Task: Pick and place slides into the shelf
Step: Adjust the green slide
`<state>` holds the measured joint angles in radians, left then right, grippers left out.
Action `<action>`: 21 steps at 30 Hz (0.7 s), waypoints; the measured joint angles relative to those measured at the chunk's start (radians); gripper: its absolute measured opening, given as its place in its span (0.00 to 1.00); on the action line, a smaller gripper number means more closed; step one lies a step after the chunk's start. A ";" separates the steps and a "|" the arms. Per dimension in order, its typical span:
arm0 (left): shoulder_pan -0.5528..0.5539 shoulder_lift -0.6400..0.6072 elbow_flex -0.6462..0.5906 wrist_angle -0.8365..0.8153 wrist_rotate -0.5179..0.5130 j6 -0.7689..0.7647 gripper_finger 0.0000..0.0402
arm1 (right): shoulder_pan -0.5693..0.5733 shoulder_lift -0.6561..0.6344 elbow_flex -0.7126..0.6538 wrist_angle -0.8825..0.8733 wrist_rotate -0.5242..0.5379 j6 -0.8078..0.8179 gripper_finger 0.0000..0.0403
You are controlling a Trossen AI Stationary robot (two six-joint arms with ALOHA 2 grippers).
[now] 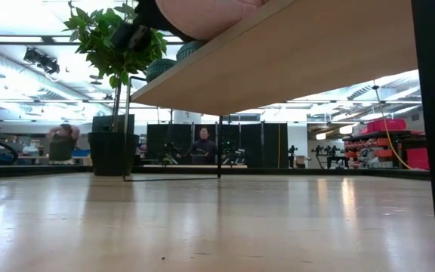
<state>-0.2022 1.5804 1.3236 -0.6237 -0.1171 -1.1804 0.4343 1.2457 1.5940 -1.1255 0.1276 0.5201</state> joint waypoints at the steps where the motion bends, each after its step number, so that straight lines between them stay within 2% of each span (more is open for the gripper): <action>1: 0.002 0.001 0.000 -0.009 -0.009 0.001 0.00 | 0.000 0.000 0.000 0.000 0.000 0.000 0.01; 21: 0.009 -0.002 0.020 -0.112 -0.075 0.007 0.00 | 0.000 0.000 0.000 0.000 -0.002 0.001 0.01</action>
<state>-0.1932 1.5780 1.3439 -0.7358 -0.1919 -1.1732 0.4343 1.2461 1.5940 -1.1259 0.1257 0.5212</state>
